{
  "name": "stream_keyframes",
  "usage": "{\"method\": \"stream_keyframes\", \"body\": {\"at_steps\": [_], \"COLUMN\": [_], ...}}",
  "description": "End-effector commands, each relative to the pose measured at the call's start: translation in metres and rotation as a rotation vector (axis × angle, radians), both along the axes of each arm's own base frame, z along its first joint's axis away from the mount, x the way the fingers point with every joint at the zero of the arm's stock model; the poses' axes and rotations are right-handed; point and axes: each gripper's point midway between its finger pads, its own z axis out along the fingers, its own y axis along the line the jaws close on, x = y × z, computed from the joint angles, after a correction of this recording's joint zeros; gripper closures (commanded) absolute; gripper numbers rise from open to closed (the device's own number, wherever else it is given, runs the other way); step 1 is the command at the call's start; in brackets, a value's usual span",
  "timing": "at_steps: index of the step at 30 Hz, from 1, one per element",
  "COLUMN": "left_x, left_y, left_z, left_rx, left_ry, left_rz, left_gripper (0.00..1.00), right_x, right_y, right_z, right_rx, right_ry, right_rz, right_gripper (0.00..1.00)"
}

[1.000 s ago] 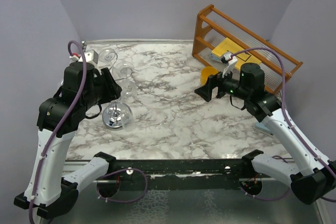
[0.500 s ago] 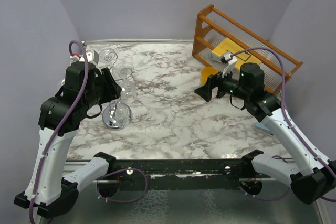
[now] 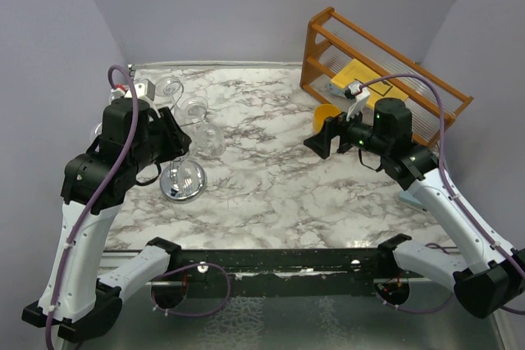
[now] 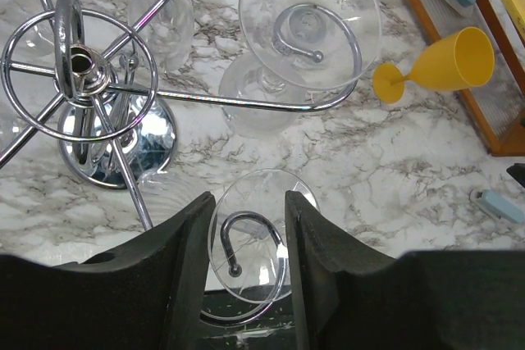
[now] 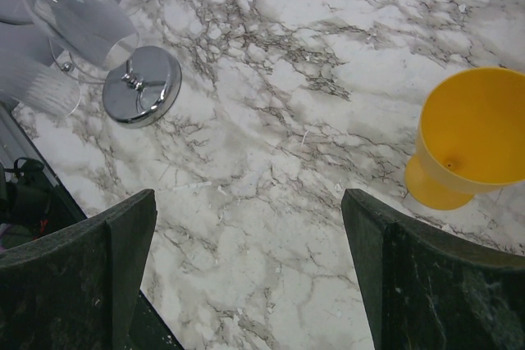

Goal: Take the wine glass off the wine glass rack

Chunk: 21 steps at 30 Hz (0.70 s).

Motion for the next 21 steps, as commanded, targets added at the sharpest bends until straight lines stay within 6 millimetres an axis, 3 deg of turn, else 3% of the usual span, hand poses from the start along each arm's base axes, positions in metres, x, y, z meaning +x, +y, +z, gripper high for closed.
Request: {"method": "stream_keyframes", "body": {"at_steps": [1,21], "left_x": [-0.008,-0.009], "left_y": [-0.004,0.007], "left_z": [-0.006,0.01], "left_rx": [-0.014,-0.066], "left_ry": [0.029,-0.076], "left_rz": [-0.022,0.067], "left_gripper": [0.59,0.78], "right_x": [0.004,0.006], "right_y": [-0.001,0.003], "right_z": [0.004,0.008], "right_rx": [-0.001,0.009], "right_ry": [-0.031,-0.025], "right_rz": [-0.015,-0.002], "right_gripper": [0.06,0.06]}}
